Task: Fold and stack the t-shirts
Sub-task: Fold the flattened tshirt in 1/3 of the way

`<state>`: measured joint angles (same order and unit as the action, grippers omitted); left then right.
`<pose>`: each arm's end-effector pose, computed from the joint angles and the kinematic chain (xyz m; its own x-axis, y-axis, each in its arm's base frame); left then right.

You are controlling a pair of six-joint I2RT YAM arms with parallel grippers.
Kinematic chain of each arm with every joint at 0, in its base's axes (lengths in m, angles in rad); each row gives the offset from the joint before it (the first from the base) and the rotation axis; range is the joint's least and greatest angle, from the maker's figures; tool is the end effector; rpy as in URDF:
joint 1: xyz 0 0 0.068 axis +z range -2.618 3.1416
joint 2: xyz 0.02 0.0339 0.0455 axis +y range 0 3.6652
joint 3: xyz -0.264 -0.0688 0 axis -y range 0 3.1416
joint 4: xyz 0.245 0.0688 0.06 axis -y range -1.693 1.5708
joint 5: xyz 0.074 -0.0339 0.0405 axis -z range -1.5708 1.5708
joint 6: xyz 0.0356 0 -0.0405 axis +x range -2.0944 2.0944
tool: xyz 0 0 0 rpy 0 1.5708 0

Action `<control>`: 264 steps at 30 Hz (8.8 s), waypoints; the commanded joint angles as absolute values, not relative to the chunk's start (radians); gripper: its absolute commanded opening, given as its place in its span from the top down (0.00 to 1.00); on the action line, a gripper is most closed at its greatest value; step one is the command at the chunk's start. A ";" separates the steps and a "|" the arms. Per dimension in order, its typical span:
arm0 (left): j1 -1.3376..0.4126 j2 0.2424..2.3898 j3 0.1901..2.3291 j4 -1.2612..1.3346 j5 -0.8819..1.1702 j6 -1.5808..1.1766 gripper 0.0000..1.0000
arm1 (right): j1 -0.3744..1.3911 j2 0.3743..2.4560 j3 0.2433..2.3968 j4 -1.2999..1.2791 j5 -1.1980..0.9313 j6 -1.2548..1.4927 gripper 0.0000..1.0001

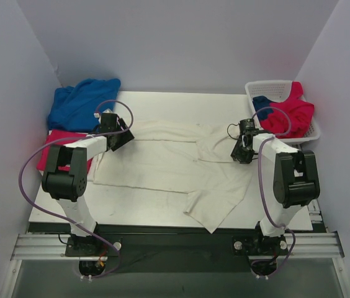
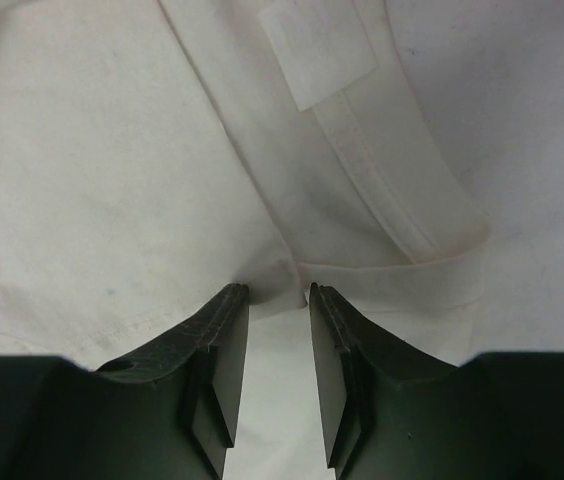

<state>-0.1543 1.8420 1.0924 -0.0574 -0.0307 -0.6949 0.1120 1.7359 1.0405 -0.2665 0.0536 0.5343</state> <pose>0.3823 -0.0584 0.1657 -0.6331 -0.5492 -0.5455 -0.3551 0.8322 -0.4259 0.3506 0.0375 0.1731 -0.7429 0.4282 -0.5146 0.3453 0.9036 0.2534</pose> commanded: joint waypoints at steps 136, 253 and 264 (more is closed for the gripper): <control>-0.213 1.767 1.058 0.009 -0.009 -0.719 0.26 | 0.690 1.796 1.279 -0.382 0.330 0.417 0.89; -0.209 1.822 1.127 -0.097 -0.138 -0.667 0.26 | 0.454 1.779 1.204 -0.394 0.223 0.531 0.59; -0.215 1.939 1.238 -0.373 -0.278 -0.732 0.26 | 0.298 1.904 1.239 -0.431 0.121 0.563 0.60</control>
<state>-0.2161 1.8946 1.1954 -0.2497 -0.2119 -0.7055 0.3443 1.8786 1.2045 -0.3698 0.1368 0.5426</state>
